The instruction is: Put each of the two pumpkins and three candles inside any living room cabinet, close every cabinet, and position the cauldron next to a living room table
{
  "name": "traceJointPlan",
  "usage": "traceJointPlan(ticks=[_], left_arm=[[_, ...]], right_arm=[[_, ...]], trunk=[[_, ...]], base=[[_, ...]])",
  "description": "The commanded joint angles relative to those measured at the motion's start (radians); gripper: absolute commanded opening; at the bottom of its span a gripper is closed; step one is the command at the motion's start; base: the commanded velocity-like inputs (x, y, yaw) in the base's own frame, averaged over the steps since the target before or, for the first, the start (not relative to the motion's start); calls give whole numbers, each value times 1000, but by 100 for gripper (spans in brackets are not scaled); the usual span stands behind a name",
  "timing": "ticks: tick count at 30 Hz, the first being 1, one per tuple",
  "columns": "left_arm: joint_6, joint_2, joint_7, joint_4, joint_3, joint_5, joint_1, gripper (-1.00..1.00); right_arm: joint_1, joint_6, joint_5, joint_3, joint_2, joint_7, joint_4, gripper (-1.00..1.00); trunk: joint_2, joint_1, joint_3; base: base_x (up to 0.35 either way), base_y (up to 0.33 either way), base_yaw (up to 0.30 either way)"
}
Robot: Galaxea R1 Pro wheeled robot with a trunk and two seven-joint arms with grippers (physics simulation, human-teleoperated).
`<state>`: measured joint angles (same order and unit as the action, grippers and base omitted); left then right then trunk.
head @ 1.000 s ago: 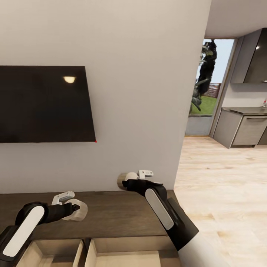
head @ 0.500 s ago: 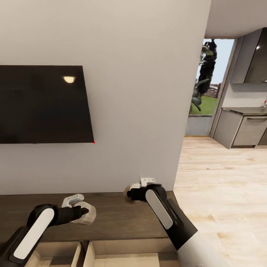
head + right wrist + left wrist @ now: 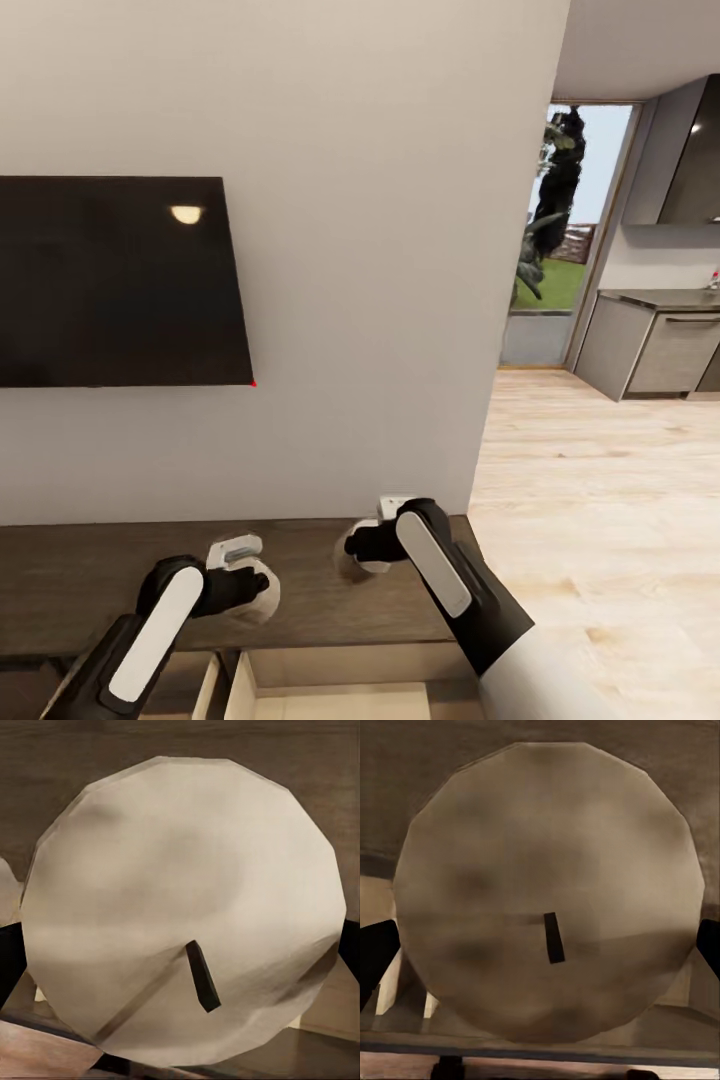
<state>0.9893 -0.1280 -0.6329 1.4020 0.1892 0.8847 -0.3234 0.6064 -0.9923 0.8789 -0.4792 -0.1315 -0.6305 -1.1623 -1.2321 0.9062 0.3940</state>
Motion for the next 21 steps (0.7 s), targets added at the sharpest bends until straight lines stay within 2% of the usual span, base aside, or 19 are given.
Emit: traceJointPlan(ticks=[1,4,8,12,17,21], left_arm=[[-2,25,-35,-26,11,-2,-2,-100],[-3,85,-67,-112,24,-32,-3,-100],[-23,125,-76,-198,28,-70,-4,-100],[-77,135,-76,-284,29,-95,-5,-100],[-138,140,-74,-349,31,-125,-5,-100],[-196,145,-72,-387,64,-142,-5,-100]], right_arm=[[-4,2,9,-1,1,-10,10,-100],[-26,10,8,-2,4,-8,47,-100],[-46,13,6,-3,5,-10,83,-100],[-49,16,-3,-7,6,-6,172,-100],[-50,57,-9,-12,4,-1,278,-100],[-50,84,-10,-15,0,0,325,-100]], trunk=[[-1,0,1],[-1,0,1],[-1,0,1],[-1,0,1],[-1,0,1],[-1,0,1]], base=[[0,0,0],[0,0,0],[0,0,0],[0,0,0],[0,0,0],[0,0,0]])
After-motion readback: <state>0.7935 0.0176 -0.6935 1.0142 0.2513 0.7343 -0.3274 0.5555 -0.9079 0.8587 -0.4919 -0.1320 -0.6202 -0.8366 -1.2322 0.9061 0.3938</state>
